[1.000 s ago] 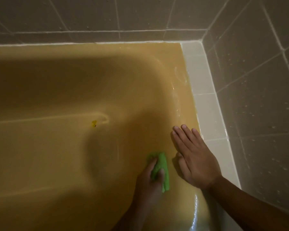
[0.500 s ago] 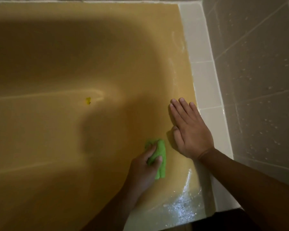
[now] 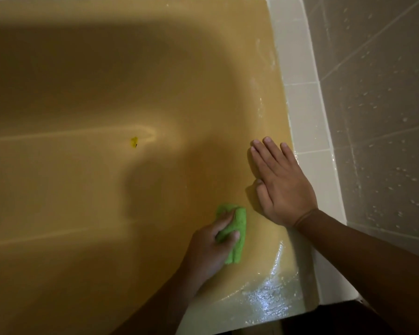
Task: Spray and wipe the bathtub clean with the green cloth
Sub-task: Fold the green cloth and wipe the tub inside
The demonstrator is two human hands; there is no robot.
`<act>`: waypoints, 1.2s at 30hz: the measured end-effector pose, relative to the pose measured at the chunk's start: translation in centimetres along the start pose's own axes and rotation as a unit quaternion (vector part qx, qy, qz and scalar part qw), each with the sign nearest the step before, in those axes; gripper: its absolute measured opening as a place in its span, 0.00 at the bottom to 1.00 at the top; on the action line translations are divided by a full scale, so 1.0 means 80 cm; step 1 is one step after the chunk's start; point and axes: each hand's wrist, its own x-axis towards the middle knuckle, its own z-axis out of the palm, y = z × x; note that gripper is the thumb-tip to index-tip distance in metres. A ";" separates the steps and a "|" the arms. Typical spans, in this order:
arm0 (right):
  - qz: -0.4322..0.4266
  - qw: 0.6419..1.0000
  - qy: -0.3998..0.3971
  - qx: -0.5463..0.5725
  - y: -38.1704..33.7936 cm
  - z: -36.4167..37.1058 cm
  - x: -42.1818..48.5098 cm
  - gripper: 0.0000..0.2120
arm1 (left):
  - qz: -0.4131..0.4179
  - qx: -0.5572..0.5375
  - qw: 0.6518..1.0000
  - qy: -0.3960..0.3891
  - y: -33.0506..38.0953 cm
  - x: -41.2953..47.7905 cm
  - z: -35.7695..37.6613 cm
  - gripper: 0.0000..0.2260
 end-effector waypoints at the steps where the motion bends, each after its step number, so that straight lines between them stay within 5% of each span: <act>1: -0.002 1.000 -0.008 -0.009 -0.001 -0.001 0.001 0.32 | -0.002 0.028 1.000 -0.002 -0.003 0.005 -0.001 0.22; 10: 0.001 0.998 -0.039 -0.052 0.000 -0.002 0.009 0.32 | 0.019 0.002 0.984 0.179 0.095 0.194 -0.025 0.23; 14: 0.011 0.997 -0.048 -0.059 0.003 -0.006 0.020 0.33 | 0.037 -0.012 0.990 0.133 0.049 0.129 0.001 0.24; 18: 0.013 0.996 -0.062 -0.063 0.001 -0.011 0.036 0.34 | -0.034 0.025 0.993 0.114 0.004 0.057 0.016 0.27; 24: -0.010 0.993 -0.069 -0.091 0.008 -0.012 0.073 0.36 | -0.013 -0.031 0.979 0.202 0.072 0.223 -0.041 0.20; 28: -0.019 0.993 -0.070 -0.091 0.013 -0.012 0.094 0.37 | 0.018 -0.058 0.965 0.257 0.115 0.307 -0.080 0.24; 36: -0.034 0.994 -0.086 -0.060 0.020 -0.022 0.114 0.36 | -0.084 -0.037 0.975 0.203 -0.003 0.112 0.005 0.26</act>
